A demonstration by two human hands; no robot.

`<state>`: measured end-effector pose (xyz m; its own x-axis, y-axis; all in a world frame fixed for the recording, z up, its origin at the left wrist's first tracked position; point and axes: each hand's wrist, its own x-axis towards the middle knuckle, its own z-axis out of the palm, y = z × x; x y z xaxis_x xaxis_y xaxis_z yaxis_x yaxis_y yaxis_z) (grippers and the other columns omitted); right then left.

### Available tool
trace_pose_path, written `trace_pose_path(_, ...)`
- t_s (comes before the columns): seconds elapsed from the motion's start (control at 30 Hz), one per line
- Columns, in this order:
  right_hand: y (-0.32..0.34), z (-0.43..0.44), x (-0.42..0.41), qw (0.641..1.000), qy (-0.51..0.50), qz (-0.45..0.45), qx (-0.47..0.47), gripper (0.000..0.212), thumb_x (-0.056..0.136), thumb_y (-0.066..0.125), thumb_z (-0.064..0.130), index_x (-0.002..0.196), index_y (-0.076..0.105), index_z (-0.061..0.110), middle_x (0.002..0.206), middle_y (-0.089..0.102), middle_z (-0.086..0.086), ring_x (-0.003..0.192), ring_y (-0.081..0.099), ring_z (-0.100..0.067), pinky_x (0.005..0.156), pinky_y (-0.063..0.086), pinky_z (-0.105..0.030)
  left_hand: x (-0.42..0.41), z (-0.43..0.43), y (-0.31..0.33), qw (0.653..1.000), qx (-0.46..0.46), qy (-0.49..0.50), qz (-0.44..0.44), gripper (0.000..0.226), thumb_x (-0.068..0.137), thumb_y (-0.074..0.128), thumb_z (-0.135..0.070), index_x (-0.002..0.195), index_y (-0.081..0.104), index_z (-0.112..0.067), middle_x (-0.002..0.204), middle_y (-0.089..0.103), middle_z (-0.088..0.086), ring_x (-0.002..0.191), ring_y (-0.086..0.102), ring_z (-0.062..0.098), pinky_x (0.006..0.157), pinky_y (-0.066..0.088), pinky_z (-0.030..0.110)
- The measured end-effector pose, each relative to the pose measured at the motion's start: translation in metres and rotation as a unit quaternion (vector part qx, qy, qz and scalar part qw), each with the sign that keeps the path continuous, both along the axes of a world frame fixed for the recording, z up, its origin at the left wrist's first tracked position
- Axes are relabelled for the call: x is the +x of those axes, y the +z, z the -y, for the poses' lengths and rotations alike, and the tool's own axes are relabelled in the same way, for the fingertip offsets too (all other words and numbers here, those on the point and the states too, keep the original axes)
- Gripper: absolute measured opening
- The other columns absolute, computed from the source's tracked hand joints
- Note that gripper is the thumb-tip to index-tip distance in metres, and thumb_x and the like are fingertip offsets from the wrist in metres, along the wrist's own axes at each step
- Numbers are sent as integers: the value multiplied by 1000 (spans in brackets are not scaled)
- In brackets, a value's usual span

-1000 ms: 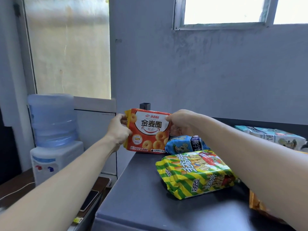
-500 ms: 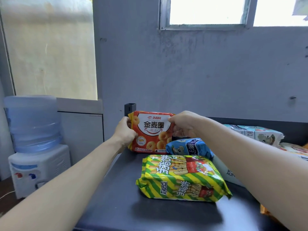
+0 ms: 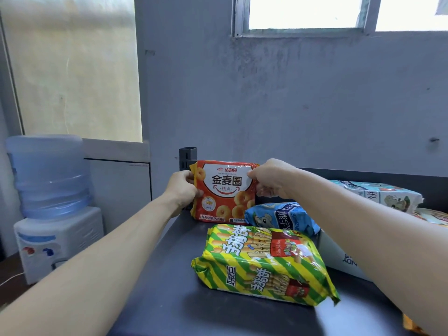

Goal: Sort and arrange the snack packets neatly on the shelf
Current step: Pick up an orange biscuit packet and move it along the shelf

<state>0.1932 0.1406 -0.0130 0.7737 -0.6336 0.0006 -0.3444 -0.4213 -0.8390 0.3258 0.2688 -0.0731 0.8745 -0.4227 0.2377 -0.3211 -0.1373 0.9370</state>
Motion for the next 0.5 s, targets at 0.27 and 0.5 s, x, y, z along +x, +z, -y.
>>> trace_pose_path(0.27, -8, 8, 11, 997, -25, -5, -74, 22, 97, 48, 14, 76, 47, 8, 65, 54, -4, 49, 48, -12, 29, 32, -12, 4, -1, 0, 1000, 11, 6, -14, 21, 85, 60, 7, 98, 59, -10, 97, 65, 9, 93, 62, 29, 78, 52, 39)
trace_pose_path(0.5, -11, 8, 13, 996, -28, -10, -80, 16, 96, 52, 22, 90, 53, 7, 68, 56, -4, 52, 52, -13, 37, 38, -17, 0, 4, -3, 999, 11, 40, -6, 22, 87, 59, 3, 107, 60, -6, 111, 65, 12, 98, 61, 28, 77, 50, 36)
